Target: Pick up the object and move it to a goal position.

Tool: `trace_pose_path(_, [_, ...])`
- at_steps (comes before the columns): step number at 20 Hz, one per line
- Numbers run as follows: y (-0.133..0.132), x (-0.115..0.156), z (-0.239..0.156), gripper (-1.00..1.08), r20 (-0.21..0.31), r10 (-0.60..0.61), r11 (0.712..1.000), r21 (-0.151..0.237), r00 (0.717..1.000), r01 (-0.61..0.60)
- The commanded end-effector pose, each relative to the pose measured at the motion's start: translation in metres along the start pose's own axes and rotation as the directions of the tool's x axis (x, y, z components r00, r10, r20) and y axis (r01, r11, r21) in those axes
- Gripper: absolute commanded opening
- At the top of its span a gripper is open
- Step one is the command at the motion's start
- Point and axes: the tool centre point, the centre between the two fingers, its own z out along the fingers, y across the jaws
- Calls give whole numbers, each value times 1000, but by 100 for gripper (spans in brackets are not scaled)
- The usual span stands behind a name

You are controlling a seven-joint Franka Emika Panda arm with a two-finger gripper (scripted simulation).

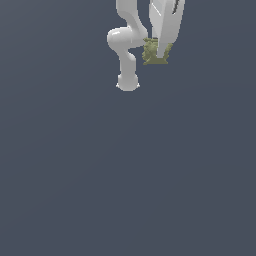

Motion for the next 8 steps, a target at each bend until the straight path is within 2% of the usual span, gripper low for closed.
trace_pose_path(1, [-1, -2, -9, -100, 0, 0, 1000, -1, 1000, 0])
trace_pose_path(8, [-2, -3, -17, -100, 0, 0, 1000, -1, 1000, 0])
